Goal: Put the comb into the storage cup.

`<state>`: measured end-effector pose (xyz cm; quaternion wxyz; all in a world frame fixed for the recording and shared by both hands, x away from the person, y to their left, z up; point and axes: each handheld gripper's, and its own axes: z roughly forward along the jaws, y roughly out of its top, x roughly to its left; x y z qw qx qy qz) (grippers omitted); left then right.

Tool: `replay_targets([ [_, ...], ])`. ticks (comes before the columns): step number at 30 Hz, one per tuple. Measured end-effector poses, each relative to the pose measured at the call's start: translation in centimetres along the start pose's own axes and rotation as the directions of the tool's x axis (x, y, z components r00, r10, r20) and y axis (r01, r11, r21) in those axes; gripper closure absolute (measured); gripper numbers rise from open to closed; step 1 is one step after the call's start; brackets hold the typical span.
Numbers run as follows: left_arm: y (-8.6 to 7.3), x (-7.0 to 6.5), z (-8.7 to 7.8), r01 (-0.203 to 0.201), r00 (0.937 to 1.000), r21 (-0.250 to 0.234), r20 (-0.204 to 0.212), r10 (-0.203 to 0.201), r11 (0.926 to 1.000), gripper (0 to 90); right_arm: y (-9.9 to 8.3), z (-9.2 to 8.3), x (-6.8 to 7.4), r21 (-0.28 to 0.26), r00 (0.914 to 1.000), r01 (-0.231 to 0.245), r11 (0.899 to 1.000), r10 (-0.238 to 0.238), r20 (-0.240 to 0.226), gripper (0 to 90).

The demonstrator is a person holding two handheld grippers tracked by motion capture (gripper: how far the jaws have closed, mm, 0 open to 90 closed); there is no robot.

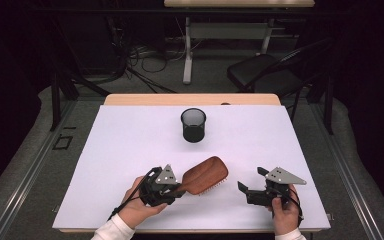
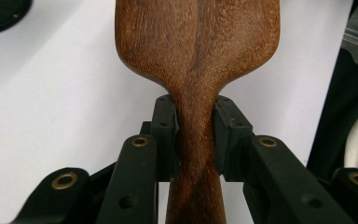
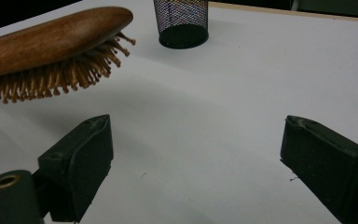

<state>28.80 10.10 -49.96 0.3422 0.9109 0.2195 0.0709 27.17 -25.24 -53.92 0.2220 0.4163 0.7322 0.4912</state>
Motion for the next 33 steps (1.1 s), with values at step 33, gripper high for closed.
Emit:
replay_targets([
  [33, 4.0, 2.8, 0.8, 0.17, 0.975, -0.119, -0.124, -0.185, 0.9781, 72.2, 0.0, 0.1, 0.0, 0.004, 1.0, -0.004, 1.0, 0.004, -0.002, 9.0],
])
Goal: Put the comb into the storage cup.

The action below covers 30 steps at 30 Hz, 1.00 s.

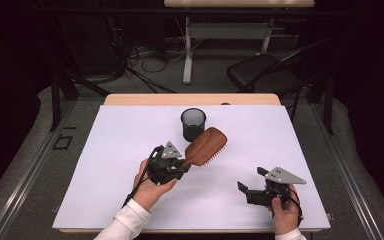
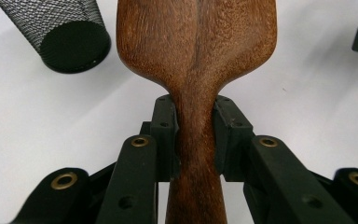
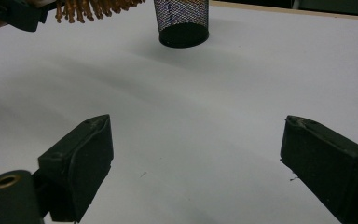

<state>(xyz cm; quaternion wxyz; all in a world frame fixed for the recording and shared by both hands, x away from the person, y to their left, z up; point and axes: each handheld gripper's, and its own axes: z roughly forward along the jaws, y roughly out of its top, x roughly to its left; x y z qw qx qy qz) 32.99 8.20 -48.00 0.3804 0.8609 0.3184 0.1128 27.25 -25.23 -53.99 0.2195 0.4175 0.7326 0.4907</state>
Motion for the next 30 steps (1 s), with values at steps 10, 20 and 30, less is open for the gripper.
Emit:
replay_targets([
  [10, 0.0, 0.1, 0.4, 0.011, 0.9987, -0.034, -0.049, -0.013, 0.9994, 72.1, 0.0, -0.1, -0.1, -0.001, 1.0, 0.0, 1.0, 0.0, 0.003, 9.0],
  [20, -0.8, 0.3, 0.4, 0.013, 0.9972, -0.077, -0.072, -0.018, 0.997, 72.1, 0.0, -0.1, 0.1, 0.001, 0.9999, 0.001, 1.0, -0.001, 0.01, 8.7],
  [30, -1.4, 0.1, 0.0, 0.018, 0.9965, -0.133, -0.079, -0.029, 0.991, 72.1, 0.4, 0.0, 0.2, -0.006, 0.9998, -0.011, 1.0, 0.012, 0.014, 0.0],
])
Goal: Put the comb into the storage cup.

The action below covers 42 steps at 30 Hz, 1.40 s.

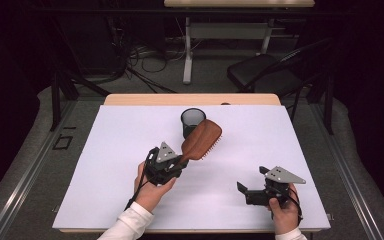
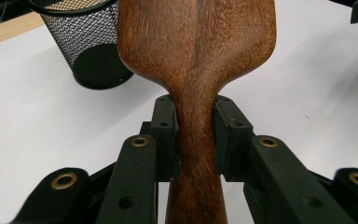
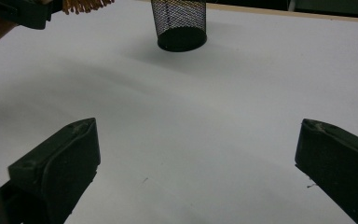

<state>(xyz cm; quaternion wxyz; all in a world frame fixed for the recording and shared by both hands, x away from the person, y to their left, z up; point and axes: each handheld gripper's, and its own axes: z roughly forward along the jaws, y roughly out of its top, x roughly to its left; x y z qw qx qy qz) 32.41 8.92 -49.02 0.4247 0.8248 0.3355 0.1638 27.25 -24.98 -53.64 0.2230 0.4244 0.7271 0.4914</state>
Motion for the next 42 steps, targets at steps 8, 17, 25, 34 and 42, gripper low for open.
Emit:
replay_targets([
  [8, -0.2, -0.1, -0.3, 0.0, 1.0, -0.02, 0.001, 0.0, 0.9998, 72.1, 0.8, 0.2, 0.5, 0.008, 0.9979, -0.062, 0.998, 0.062, 0.017, 0.0],
  [17, -0.3, -0.2, -0.3, -0.007, 1.0, -0.027, -0.005, 0.007, 0.9996, 72.0, 1.9, 1.0, 0.5, 0.089, 0.9826, -0.185, 0.979, 0.183, 0.031, 0.0],
  [25, -0.2, -0.1, -0.4, 0.0, 1.0, -0.043, -0.005, -0.001, 0.9991, 72.1, 3.7, 1.6, 0.7, 0.129, 0.9803, -0.185, 0.974, 0.192, -0.045, 2.4],
  [34, -0.3, 0.0, -0.5, 0.001, 0.9999, -0.047, -0.011, -0.001, 0.9989, 72.1, 5.8, 2.7, 1.4, 0.15, 0.9782, -0.173, 0.974, 0.187, -0.089, 5.7],
  [42, -0.4, 0.1, -0.5, 0.004, 0.9999, -0.047, -0.016, -0.005, 0.9989, 72.0, 7.8, 3.9, 1.4, 0.19, 0.95, -0.242, 0.952, 0.272, -0.153, 6.7],
])
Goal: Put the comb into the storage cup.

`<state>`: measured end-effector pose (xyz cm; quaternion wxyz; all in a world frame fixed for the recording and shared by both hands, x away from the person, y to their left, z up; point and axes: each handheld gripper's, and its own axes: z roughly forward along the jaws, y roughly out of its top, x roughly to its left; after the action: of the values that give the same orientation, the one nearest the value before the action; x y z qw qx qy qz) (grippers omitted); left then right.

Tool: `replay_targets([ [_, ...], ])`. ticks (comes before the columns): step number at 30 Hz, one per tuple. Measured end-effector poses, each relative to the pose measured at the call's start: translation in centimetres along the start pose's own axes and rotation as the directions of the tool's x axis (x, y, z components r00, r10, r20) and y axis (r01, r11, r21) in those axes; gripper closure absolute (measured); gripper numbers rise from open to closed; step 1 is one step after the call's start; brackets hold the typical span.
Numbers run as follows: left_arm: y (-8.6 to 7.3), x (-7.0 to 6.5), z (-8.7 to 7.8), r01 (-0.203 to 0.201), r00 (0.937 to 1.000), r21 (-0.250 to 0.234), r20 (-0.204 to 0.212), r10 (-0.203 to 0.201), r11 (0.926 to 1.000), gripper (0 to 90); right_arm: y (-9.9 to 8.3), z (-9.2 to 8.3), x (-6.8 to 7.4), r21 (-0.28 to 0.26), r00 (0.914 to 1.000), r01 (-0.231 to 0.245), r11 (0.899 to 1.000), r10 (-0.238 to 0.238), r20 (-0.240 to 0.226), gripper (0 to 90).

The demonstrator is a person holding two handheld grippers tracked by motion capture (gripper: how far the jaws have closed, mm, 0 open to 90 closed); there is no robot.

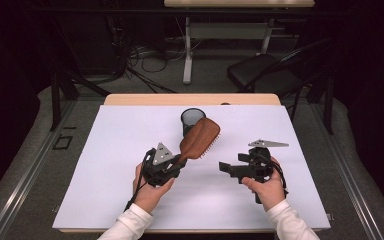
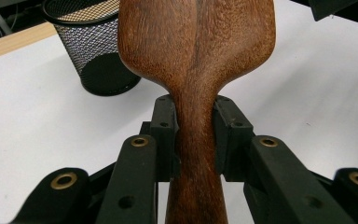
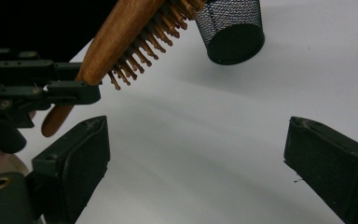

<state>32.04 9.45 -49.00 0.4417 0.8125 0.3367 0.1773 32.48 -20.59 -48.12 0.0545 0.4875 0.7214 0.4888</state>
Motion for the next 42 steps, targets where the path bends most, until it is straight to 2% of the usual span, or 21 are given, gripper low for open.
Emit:
replay_targets([
  [4, 0.0, 0.0, 0.0, -0.002, 1.0, 0.0, -0.005, 0.002, 1.0, 72.0, 1.0, 0.4, -0.2, 0.022, 0.9971, -0.067, 0.997, 0.068, -0.034, 6.7],
  [7, 0.0, -0.1, 0.1, -0.002, 1.0, 0.001, -0.006, 0.002, 1.0, 72.0, 1.7, 0.6, -0.3, 0.024, 0.9942, -0.094, 0.995, 0.095, -0.049, 6.8],
  [12, -0.1, -0.1, 0.1, -0.004, 1.0, -0.002, -0.008, 0.004, 1.0, 72.0, 2.8, 1.0, -0.2, 0.016, 0.9956, -0.085, 0.996, 0.085, -0.038, 7.0],
  [23, -0.1, -0.3, 0.1, -0.011, 0.9999, -0.004, -0.005, 0.011, 0.9999, 72.0, 4.3, 1.8, -0.1, -0.007, 0.9878, -0.141, 0.99, 0.14, -0.069, 8.0],
  [28, -0.1, -0.5, 0.2, -0.019, 0.9998, -0.006, -0.003, 0.019, 0.9998, 72.0, 4.5, 2.3, -0.2, -0.011, 0.9842, -0.159, 0.987, 0.158, -0.079, 8.5],
  [35, 0.0, -0.9, 0.3, -0.025, 0.9997, -0.003, 0.007, 0.025, 0.9997, 72.0, 4.7, 2.9, -0.5, -0.025, 0.9737, -0.207, 0.978, 0.203, -0.104, 10.6],
  [42, 0.0, -1.3, 0.3, -0.035, 0.9993, -0.008, 0.017, 0.035, 0.9994, 72.0, 4.9, 3.2, -0.7, -0.034, 0.9709, -0.221, 0.975, 0.216, -0.103, 10.8],
])
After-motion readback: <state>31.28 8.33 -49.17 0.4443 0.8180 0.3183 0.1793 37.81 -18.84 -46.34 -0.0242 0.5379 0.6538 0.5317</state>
